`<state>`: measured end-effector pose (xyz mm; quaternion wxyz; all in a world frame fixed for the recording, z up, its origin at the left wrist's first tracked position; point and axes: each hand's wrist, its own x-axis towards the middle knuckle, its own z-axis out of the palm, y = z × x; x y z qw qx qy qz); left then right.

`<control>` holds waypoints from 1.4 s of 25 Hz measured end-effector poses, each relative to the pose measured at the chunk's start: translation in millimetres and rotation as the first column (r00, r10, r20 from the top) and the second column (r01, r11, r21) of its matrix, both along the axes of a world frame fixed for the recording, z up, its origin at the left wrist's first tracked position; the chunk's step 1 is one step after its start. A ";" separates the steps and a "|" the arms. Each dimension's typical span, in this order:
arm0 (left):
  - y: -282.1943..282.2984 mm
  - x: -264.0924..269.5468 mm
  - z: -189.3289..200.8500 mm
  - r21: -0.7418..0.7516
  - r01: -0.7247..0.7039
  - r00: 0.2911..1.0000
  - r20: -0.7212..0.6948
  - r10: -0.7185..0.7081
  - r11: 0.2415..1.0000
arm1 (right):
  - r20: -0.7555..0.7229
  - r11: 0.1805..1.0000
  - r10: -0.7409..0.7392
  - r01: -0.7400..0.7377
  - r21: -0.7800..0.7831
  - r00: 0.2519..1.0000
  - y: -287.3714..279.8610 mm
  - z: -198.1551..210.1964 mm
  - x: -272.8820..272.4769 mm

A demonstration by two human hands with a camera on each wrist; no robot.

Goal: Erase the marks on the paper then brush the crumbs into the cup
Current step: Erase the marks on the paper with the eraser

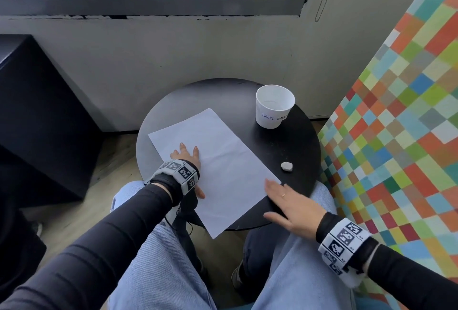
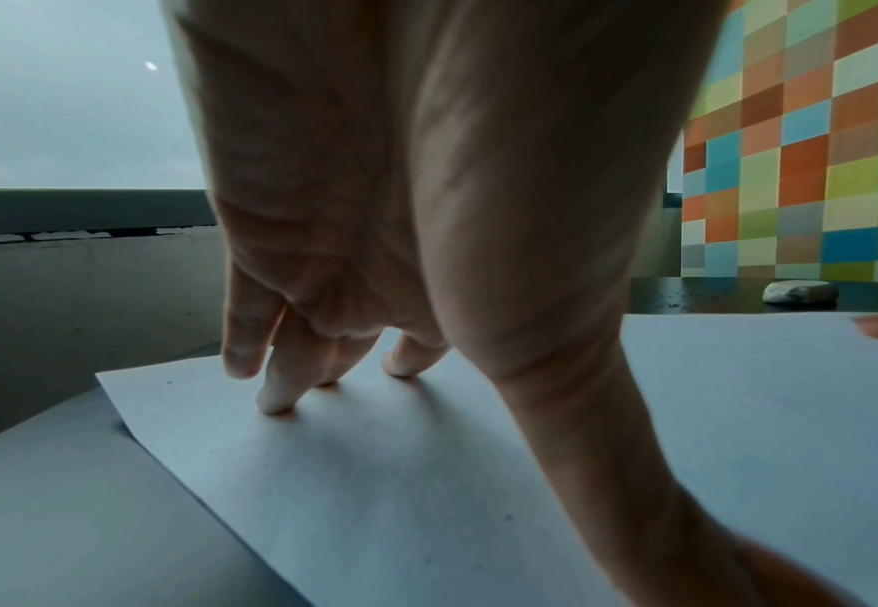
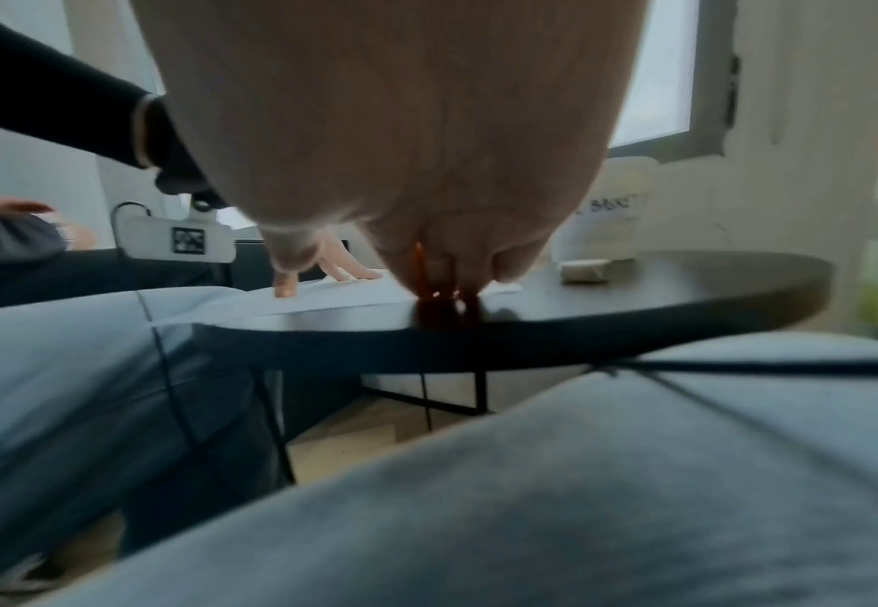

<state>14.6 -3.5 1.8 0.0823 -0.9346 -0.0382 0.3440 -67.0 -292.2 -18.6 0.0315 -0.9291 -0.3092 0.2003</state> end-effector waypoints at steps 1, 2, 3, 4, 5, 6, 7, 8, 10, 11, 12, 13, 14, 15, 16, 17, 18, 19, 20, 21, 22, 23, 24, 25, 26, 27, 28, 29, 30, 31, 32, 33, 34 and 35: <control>0.5 -0.5 -0.1 -0.005 0.006 1.000 0.000 -0.006 1.000 | 0.040 0.998 -0.052 0.053 -0.024 0.998 -5.4 -1.6 4.4; 0.7 -0.3 -0.2 -0.011 0.006 1.000 0.000 -0.006 1.000 | 0.086 0.995 -0.091 0.094 -0.037 0.992 -10.3 -1.1 10.7; 1.3 0.4 -0.9 -0.015 0.003 1.000 -0.003 -0.003 1.000 | 0.125 0.993 -0.113 0.117 -0.021 0.986 -12.9 1.3 16.3; 1.1 1.4 -1.2 -0.011 -0.002 1.000 -0.008 0.002 1.000 | 0.133 0.993 -0.118 0.119 -0.005 0.984 -14.0 4.0 19.6; 1.2 2.1 -1.5 0.002 -0.002 1.000 -0.014 0.002 1.000 | 0.123 0.996 -0.094 0.094 0.006 0.988 -13.4 5.3 19.7; 0.6 3.5 -1.8 0.029 0.015 1.000 -0.021 -0.014 0.999 | 0.093 0.998 -0.057 0.057 0.004 0.994 -10.9 6.8 17.4; -0.3 3.4 -1.2 0.061 0.041 0.999 -0.021 -0.039 0.997 | 0.060 1.000 -0.017 0.018 -0.016 0.998 -7.9 6.4 14.2; -2.0 3.5 -0.3 0.085 0.066 0.998 -0.007 -0.066 0.994 | 0.047 0.999 0.005 -0.003 -0.047 0.999 -7.1 5.3 13.0; -8.5 1.0 0.5 0.068 0.107 0.991 0.069 -0.112 0.992 | 0.144 0.995 -0.027 0.040 -0.094 0.989 -9.8 5.8 18.1; -13.6 -0.2 0.3 0.016 0.147 0.983 0.106 -0.148 0.989 | 0.254 0.995 -0.068 0.083 -0.049 0.965 -11.4 7.1 24.6; -20.2 -2.1 -0.4 -0.058 0.204 0.973 0.126 -0.196 0.977 | 0.344 0.991 -0.135 0.134 0.029 0.929 -13.2 8.6 31.8; -27.2 -4.7 -2.4 -0.133 0.265 0.960 0.131 -0.248 0.955 | 0.365 0.976 -0.217 0.192 0.105 0.905 -16.0 11.1 40.6; -34.2 -7.9 -4.4 -0.187 0.314 0.947 0.132 -0.293 0.931 | 0.334 0.950 -0.310 0.275 0.151 0.890 -17.9 16.2 50.5; -39.9 -10.4 -6.8 -0.213 0.345 0.937 0.128 -0.324 0.914 | 0.263 0.917 -0.397 0.374 0.138 0.879 -18.7 21.8 59.9; -43.8 -11.5 -8.6 -0.215 0.363 0.931 0.121 -0.344 0.907 | 0.210 0.885 -0.465 0.455 0.096 0.860 -19.3 24.9 68.2; -46.5 -12.8 -9.1 -0.203 0.371 0.928 0.113 -0.355 0.906 | 0.176 0.867 -0.497 0.494 0.064 0.850 -19.9 24.6 73.9; -48.2 -13.2 -9.3 -0.184 0.376 0.926 0.107 -0.361 0.908 | 0.152 0.857 -0.514 0.512 0.057 0.844 -19.7 23.5 77.5; -49.1 -13.8 -8.3 -0.166 0.379 0.925 0.101 -0.367 0.910 | 0.136 0.851 -0.525 0.520 0.069 0.840 -19.1 20.2 79.6; -49.5 -14.7 -7.2 -0.155 0.383 0.923 0.092 -0.373 0.911 | 0.125 0.847 -0.532 0.527 0.077 0.837 -18.4 16.8 80.2; -49.4 -15.8 -6.5 -0.147 0.387 0.922 0.083 -0.378 0.910 | 0.112 0.840 -0.542 0.535 0.089 0.833 -18.1 13.3 80.1; -49.1 -17.3 -6.2 -0.138 0.390 0.920 0.083 -0.382 0.910 | 0.105 0.830 -0.557 0.547 0.109 0.824 -18.2 11.9 79.8; -48.5 -19.2 -6.8 -0.122 0.396 0.917 0.090 -0.388 0.910 | 0.112 0.822 -0.567 0.552 0.140 0.816 -18.7 11.3 79.2; -48.4 -21.2 -7.5 -0.107 0.406 0.912 0.104 -0.396 0.907 | 0.124 0.813 -0.576 0.551 0.189 0.808 -19.8 12.5 77.8; -48.8 -23.5 -9.1 -0.098 0.416 0.907 0.123 -0.404 0.904 | 0.125 0.797 -0.587 0.544 0.264 0.800 -20.9 13.2 75.0; -49.7 -25.8 -11.3 -0.097 0.423 0.902 0.142 -0.408 0.901 | 0.105 0.765 -0.603 0.536 0.358 0.791 -20.7 13.3 70.4; -51.3 -28.1 -13.1 -0.105 0.425 0.900 0.156 -0.407 0.899 | 0.069 0.724 -0.612 0.523 0.450 0.788 -18.6 12.6 63.3; -53.3 -30.4 -14.7 -0.118 0.420 0.902 0.162 -0.400 0.900 | 0.017 0.687 -0.604 0.509 0.519 0.797 -13.9 10.7 54.3; -55.9 -31.9 -15.2 -0.129 0.412 0.906 0.162 -0.390 0.902 | -0.039 0.660 -0.579 0.496 0.564 0.814 -8.5 7.7 44.7; -58.0 -32.4 -15.6 -0.135 0.402 0.911 0.159 -0.380 0.906 | -0.090 0.642 -0.550 0.489 0.590 0.830 -3.0 3.6 36.2; -59.8 -32.0 -15.8 -0.142 0.390 0.916 0.156 -0.368 0.910 | -0.124 0.631 -0.529 0.487 0.604 0.839 1.6 -0.5 30.8; -61.2 -31.5 -16.4 -0.156 0.373 0.924 0.154 -0.351 0.914 | -0.139 0.623 -0.524 0.489 0.611 0.840 4.0 -4.2 28.5; -62.1 -30.8 -17.1 -0.176 0.354 0.932 0.151 -0.330 0.919 | -0.141 0.615 -0.529 0.492 0.616 0.837 4.2 -6.7 29.6; -62.8 -30.5 -17.5 -0.193 0.336 0.939 0.148 -0.311 0.922 | -0.140 0.609 -0.533 0.493 0.621 0.835 3.0 -7.5 32.8; -63.3 -31.2 -18.2 -0.203 0.323 0.944 0.143 -0.298 0.924 | -0.136 0.616 -0.526 0.486 0.620 0.839 2.0 -7.1 36.3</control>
